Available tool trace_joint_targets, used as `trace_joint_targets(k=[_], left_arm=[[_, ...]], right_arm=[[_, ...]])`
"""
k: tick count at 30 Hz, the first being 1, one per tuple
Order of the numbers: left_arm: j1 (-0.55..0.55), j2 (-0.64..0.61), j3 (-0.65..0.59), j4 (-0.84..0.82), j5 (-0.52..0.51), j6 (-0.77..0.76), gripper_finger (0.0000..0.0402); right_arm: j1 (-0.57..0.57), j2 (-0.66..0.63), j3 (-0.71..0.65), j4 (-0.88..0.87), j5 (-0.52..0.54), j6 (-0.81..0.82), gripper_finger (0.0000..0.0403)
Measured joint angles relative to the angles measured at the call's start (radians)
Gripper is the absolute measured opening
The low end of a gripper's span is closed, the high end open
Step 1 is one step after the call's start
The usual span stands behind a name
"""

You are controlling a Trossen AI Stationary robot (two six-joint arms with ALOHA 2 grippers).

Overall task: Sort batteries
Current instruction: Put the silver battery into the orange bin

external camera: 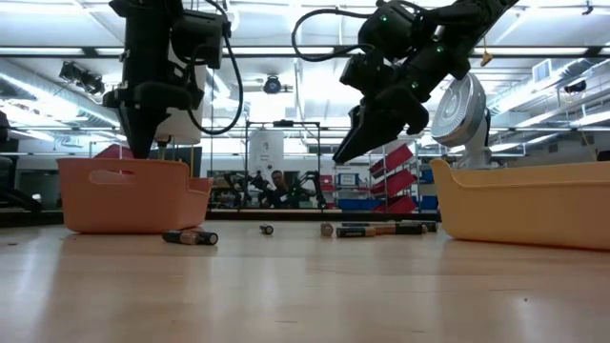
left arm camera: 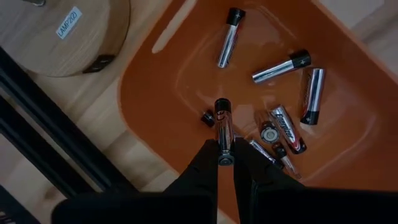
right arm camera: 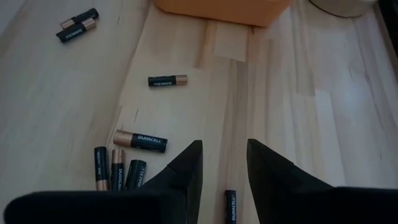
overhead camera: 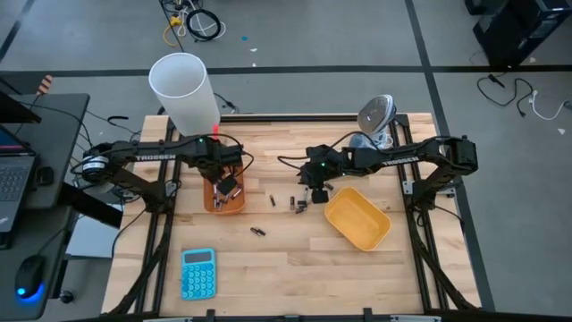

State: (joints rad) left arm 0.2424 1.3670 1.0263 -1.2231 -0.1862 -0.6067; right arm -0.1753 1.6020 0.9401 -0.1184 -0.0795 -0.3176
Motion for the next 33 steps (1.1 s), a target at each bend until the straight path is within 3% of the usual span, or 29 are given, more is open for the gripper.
trace_joint_targets(k=[8, 26, 33], left_arm=[[0.000, 0.005, 0.000, 0.008, -0.007, -0.004, 0.0017], [0.000, 0.165, 0.000, 0.052, -0.006, 0.082, 0.0017], [0.000, 0.165, 0.000, 0.051, -0.045, 0.083, 0.0047]], right_arm=[[-0.014, 0.000, 0.000, 0.009, 0.000, 0.000, 0.0109], [-0.019, 0.000, 0.000, 0.021, 0.000, 0.000, 0.0108], [-0.018, 0.000, 0.000, 0.021, 0.000, 0.000, 0.0107]])
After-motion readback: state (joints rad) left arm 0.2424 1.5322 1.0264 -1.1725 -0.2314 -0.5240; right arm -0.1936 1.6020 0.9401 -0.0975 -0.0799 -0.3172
